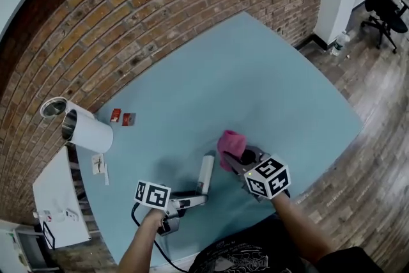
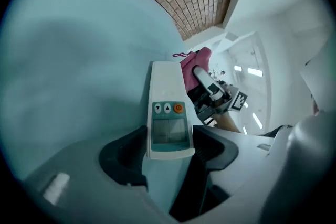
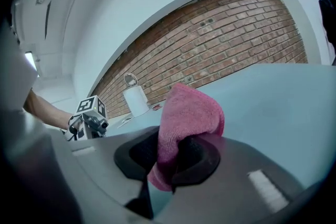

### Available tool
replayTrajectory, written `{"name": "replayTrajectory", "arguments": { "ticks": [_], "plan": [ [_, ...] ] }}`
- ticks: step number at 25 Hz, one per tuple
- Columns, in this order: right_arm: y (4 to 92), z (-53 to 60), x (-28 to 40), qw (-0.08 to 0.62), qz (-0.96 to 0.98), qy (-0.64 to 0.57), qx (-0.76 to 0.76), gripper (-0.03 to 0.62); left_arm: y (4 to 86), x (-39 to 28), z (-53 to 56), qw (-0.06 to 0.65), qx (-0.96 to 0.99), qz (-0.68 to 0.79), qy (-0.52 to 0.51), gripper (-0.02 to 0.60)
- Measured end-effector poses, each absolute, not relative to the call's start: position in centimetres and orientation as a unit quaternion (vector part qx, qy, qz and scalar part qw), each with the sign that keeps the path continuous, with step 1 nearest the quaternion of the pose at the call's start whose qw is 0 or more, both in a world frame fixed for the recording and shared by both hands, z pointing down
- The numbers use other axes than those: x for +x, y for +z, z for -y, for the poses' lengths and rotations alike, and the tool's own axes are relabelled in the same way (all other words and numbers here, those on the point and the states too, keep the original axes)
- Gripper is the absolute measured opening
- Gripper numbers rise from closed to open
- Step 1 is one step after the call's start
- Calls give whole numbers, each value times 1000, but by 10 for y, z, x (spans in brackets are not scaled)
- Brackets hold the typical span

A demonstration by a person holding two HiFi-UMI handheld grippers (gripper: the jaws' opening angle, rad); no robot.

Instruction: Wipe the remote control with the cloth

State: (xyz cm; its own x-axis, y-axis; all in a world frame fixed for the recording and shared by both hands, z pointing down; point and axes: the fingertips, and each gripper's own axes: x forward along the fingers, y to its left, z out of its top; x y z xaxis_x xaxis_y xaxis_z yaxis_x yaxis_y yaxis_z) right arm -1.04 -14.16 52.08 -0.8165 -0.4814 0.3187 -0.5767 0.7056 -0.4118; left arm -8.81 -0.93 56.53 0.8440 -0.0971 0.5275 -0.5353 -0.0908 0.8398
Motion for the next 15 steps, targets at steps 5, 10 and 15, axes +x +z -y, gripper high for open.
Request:
{"name": "replayTrajectory", "arguments": {
  "ticks": [5,10,15],
  "plan": [
    [528,143,-16,105,918,228,307,64,540,-69,12,725,670,156,-27,273],
    [530,143,-27,110,919,214,313,64,536,-70,19,750,636,130,-129,272],
    [530,138,-33,118,921,207,309,64,535,-67,20,756,623,117,-163,272]
  ]
}}
